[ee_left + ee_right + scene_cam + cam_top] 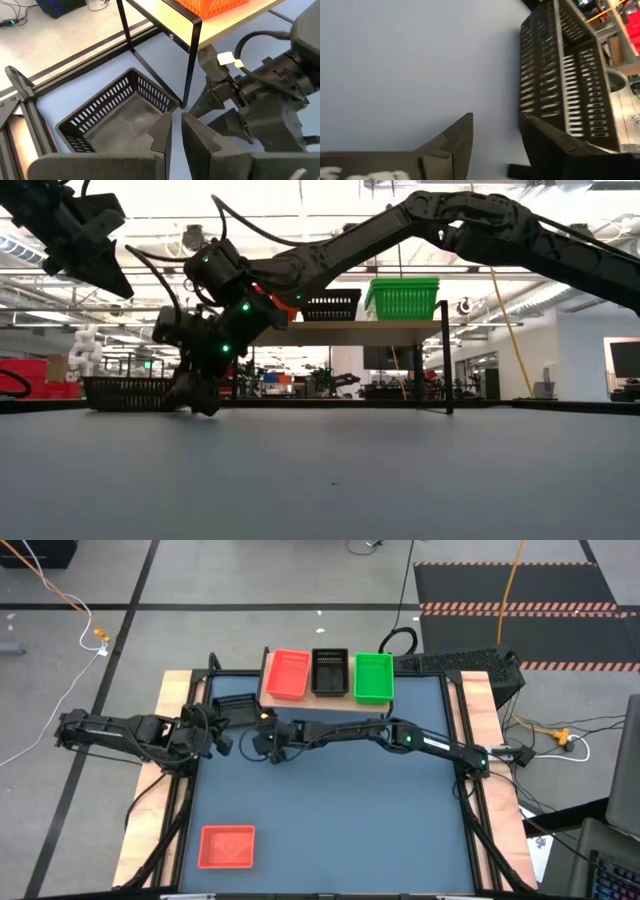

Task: Stack baskets on shelf by color
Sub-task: Stack the black bin on top of the black bin on the shelf

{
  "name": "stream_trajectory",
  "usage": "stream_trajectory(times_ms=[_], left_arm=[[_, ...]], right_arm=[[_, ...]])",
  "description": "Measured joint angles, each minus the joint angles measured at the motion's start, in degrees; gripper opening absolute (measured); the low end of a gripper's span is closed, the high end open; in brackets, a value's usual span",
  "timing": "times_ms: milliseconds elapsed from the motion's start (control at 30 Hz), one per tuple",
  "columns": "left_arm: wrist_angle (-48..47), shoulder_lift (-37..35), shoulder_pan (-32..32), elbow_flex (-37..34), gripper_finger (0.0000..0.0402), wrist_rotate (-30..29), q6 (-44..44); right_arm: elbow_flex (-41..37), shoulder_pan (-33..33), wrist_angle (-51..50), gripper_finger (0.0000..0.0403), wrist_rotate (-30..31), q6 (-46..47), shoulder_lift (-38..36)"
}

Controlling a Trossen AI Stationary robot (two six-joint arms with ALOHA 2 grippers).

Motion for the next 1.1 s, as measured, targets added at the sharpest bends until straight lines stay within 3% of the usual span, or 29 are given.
stream_trajectory(times_ms=[100, 300, 500, 667, 833, 1100], left_arm=[[0.04, 0.0, -0.01, 0.0, 0.0047, -0.55, -0.01], [0.22, 2.56, 0.93, 0.0, 0.0047, -3.14, 1.52], [4.76, 7.98, 7.07, -0.02, 0.0056, 9.73, 9.8], [5.76, 14.21, 13.33, -0.02, 0.0118, 10.82, 12.79], [7.35, 19.51, 18.8, -0.02, 0.0173, 11.44, 17.6], [11.82, 27.44, 27.41, -0.04, 0.0169, 20.92, 29.44]], right_arm=[[0.0, 1.05, -2.42, 0.014, 0.22, 0.53, -0.39], [-0.04, 6.57, -19.06, 0.0128, -1.02, 7.29, -6.33], [-2.54, 9.84, -33.76, 0.0129, -13.65, 15.15, -18.38], [-18.03, 10.2, -32.78, 0.013, -17.22, 18.14, -33.61], [-38.72, 10.22, -23.27, 0.013, -16.64, 22.86, -51.83], [-64.13, 10.22, -8.09, 0.013, -9.97, 27.64, -76.82]])
